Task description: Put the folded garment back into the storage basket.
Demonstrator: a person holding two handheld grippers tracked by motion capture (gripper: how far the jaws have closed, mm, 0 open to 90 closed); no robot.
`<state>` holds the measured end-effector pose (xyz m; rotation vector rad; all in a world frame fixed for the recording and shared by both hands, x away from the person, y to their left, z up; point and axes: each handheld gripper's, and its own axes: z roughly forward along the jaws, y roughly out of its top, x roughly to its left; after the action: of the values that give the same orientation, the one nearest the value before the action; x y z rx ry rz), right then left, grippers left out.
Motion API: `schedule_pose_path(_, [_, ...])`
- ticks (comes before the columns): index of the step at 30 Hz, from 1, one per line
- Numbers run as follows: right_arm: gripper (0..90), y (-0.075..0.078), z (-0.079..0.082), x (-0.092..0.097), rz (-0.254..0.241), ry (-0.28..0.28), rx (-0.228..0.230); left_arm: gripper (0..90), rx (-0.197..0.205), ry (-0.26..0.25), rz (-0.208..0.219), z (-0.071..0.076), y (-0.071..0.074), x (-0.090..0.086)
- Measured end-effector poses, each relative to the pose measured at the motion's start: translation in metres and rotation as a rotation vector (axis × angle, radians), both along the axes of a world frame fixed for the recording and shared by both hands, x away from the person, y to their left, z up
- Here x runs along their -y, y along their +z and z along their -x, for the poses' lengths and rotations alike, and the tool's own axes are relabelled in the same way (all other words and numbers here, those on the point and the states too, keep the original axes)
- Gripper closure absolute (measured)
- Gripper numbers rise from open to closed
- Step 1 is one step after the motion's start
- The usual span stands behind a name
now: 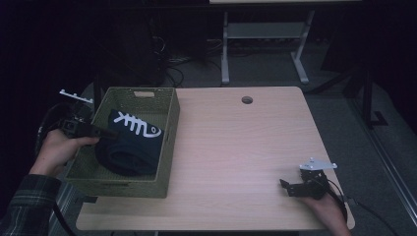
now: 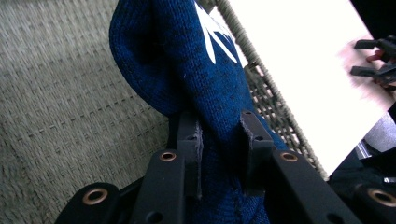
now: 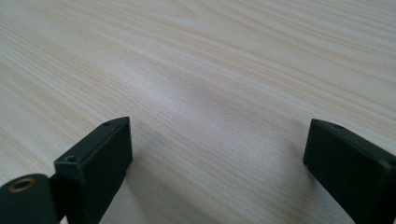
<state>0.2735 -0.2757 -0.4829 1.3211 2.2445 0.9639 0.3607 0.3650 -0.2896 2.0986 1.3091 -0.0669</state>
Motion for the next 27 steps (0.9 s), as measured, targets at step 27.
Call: schedule_pose_path(27, [7.6,0.0,0.0,0.0,0.0,0.0,-0.002,72.1,-0.03,0.057,-0.101,-0.017,-0.051,-0.022])
